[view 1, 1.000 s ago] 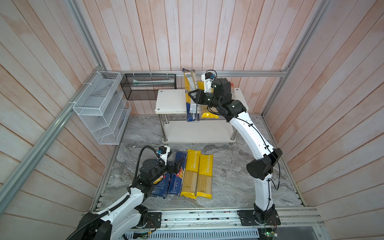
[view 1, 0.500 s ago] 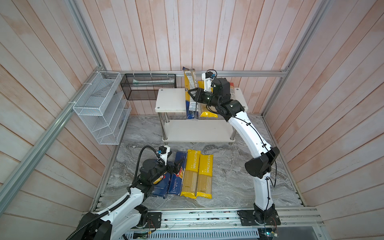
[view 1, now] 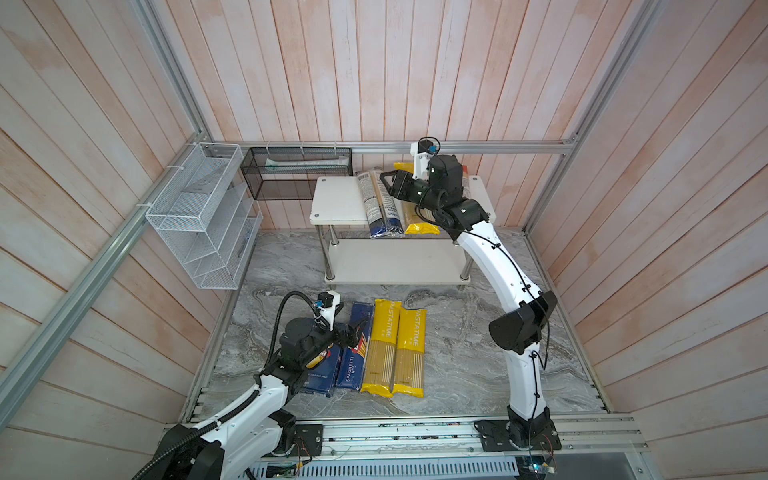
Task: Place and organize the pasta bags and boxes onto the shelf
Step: 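Lower the spaghetti bag upright onto the shelf beside the yellow bag, then open the right gripper and draw it back from the standing bag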
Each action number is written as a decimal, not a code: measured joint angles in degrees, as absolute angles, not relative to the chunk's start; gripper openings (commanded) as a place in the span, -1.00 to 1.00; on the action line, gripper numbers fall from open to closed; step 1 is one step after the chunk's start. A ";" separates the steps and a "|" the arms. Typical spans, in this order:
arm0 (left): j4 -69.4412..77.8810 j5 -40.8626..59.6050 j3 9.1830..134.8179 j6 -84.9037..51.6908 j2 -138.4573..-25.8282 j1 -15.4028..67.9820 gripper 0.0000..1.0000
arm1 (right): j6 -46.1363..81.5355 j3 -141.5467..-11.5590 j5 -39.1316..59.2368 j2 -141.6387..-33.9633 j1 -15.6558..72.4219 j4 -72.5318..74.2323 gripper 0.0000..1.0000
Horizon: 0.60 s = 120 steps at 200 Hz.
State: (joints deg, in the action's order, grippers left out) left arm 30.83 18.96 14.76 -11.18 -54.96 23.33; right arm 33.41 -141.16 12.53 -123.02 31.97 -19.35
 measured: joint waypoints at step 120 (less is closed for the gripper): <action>30.76 18.09 14.76 -11.16 -54.52 23.33 0.99 | 19.70 -123.00 5.76 -101.01 43.55 -24.32 0.03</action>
